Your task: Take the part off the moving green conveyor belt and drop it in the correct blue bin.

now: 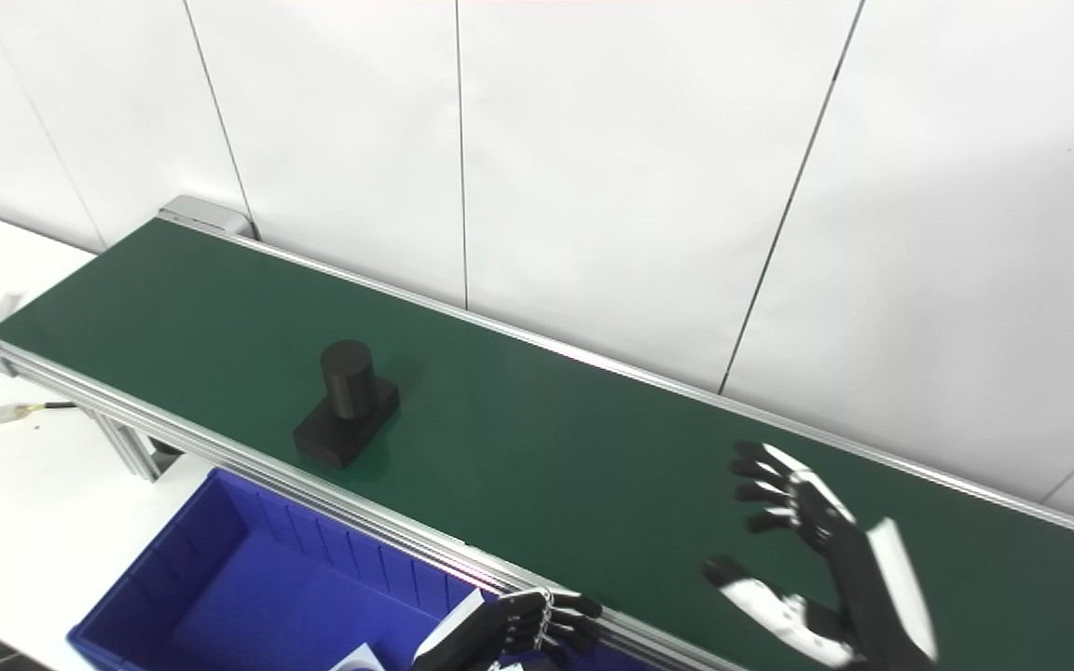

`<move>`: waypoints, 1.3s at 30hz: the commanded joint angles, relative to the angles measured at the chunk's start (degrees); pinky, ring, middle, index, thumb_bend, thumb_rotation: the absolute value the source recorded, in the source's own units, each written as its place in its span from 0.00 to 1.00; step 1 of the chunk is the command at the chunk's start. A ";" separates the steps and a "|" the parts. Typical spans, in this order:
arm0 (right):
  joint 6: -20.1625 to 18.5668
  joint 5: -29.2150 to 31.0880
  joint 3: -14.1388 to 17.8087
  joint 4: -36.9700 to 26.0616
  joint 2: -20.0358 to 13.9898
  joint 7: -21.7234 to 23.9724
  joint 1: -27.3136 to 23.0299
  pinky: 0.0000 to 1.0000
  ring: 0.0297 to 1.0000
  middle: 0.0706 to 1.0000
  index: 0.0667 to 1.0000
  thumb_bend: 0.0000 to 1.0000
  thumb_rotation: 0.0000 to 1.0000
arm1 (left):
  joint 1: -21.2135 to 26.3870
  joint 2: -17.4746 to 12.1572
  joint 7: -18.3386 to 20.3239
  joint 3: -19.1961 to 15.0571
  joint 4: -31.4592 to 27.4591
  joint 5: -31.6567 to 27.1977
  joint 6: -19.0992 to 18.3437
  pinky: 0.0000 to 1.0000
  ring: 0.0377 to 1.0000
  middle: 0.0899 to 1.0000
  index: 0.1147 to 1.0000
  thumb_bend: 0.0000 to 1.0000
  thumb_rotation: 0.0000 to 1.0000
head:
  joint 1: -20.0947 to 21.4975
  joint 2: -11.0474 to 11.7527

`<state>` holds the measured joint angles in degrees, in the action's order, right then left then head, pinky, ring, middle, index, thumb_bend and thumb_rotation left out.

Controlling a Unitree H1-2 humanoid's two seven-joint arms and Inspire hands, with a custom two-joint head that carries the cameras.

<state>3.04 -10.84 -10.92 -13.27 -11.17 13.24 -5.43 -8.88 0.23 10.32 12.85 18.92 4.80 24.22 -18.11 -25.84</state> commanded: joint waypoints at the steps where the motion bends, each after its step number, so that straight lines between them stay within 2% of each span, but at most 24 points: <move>1: 1.04 -1.63 -0.55 0.55 1.21 -1.08 -2.20 0.62 0.74 0.79 0.83 0.61 0.53 | 1.36 -0.33 -0.11 0.00 -0.66 -0.54 2.53 0.58 0.65 0.67 0.72 0.87 0.74 | 0.10 -0.03; 10: 1.23 -4.64 -3.24 6.02 4.59 -1.08 -6.37 0.73 0.81 0.81 0.86 0.59 0.51 | 1.47 -0.33 -0.22 -0.21 -0.47 -0.26 2.43 0.58 0.65 0.67 0.73 0.88 0.75 | 0.37 -0.04; 17: 1.28 -6.19 -5.20 9.54 6.20 -1.03 -9.37 0.75 0.82 0.82 0.86 0.60 0.50 | 1.43 -0.33 -0.28 -0.33 -0.69 -0.21 2.30 0.58 0.65 0.67 0.73 0.88 0.75 | 0.76 -0.18; 22: 1.14 -9.18 -6.48 11.81 6.98 -1.71 -11.51 0.72 0.80 0.82 0.86 0.63 0.57 | 1.52 -0.45 -0.11 -0.27 -0.59 -0.44 2.54 0.58 0.64 0.67 0.73 0.86 0.74 | 0.93 -0.34; 29: 1.16 -8.78 -7.04 15.86 9.12 -1.67 -14.52 0.79 0.85 0.84 0.87 0.64 0.55 | 1.37 -0.51 0.16 -0.10 -0.81 -0.87 2.63 0.57 0.64 0.66 0.72 0.87 0.74 | 1.30 -0.56; 39: 1.51 -10.63 -8.36 22.59 12.60 -3.64 -18.53 0.80 0.85 0.83 0.87 0.67 0.55 | 1.09 -0.59 0.12 0.15 -1.05 -1.13 2.58 0.57 0.63 0.66 0.71 0.88 0.74 | 1.71 -0.77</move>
<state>3.05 -21.53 -19.20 9.77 0.17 10.58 -21.27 -8.45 -0.19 10.49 12.65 19.42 4.23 24.24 -16.44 -26.54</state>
